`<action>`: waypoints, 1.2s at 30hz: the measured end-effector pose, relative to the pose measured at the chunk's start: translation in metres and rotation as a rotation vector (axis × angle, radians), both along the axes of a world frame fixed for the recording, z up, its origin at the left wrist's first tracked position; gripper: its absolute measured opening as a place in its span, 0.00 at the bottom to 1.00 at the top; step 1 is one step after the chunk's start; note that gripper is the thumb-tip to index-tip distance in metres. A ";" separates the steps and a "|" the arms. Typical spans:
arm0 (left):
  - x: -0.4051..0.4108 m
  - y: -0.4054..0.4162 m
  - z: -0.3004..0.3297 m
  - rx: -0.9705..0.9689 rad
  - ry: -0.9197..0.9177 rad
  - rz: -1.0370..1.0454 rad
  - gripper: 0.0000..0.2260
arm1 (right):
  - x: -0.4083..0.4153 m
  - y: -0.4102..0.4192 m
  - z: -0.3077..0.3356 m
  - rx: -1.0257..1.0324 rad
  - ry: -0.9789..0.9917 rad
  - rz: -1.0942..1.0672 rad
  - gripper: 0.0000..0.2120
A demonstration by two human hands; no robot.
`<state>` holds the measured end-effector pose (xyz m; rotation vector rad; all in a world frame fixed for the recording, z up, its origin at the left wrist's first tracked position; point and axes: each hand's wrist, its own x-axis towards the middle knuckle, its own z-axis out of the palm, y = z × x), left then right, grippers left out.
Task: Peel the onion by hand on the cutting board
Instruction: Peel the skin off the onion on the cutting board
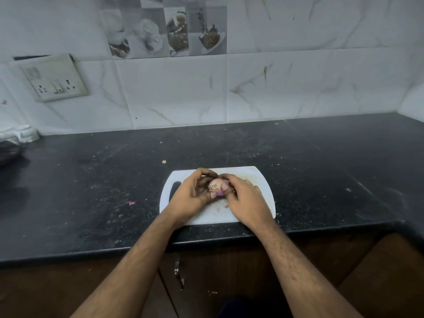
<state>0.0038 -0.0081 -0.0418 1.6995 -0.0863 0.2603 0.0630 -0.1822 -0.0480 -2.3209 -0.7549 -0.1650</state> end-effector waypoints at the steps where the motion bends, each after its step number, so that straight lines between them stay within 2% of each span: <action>1: 0.000 0.002 0.000 -0.046 -0.004 -0.010 0.20 | 0.004 -0.001 -0.003 0.051 0.029 -0.006 0.16; 3: 0.000 0.004 -0.001 -0.043 -0.006 -0.018 0.20 | 0.008 -0.002 -0.006 0.127 0.092 0.009 0.14; 6: 0.002 0.004 -0.004 0.198 -0.007 -0.020 0.23 | 0.008 -0.003 -0.003 0.154 0.105 0.020 0.12; 9: 0.003 -0.001 -0.009 0.412 -0.036 0.075 0.26 | 0.000 -0.005 0.004 0.181 0.136 0.027 0.12; 14: 0.000 -0.007 -0.009 0.559 -0.076 0.128 0.19 | -0.001 -0.005 0.005 0.206 0.126 0.014 0.10; 18: -0.003 -0.010 -0.006 0.580 -0.118 0.097 0.16 | 0.003 -0.007 0.002 0.270 0.115 -0.087 0.09; 21: -0.004 -0.007 -0.006 0.490 -0.125 0.125 0.15 | 0.007 -0.006 -0.001 0.281 0.128 -0.166 0.09; 24: -0.003 -0.010 -0.008 0.484 -0.100 0.106 0.15 | 0.005 -0.002 -0.001 0.185 0.067 -0.048 0.12; 28: -0.002 -0.010 -0.008 0.434 -0.077 0.168 0.15 | -0.002 -0.003 0.001 0.257 0.103 0.100 0.18; 31: -0.003 -0.010 -0.008 0.529 -0.080 0.151 0.15 | -0.003 -0.003 0.001 0.154 0.077 0.104 0.15; 36: -0.003 -0.012 -0.008 0.618 -0.085 0.123 0.13 | -0.009 0.002 0.000 -0.152 -0.157 0.039 0.14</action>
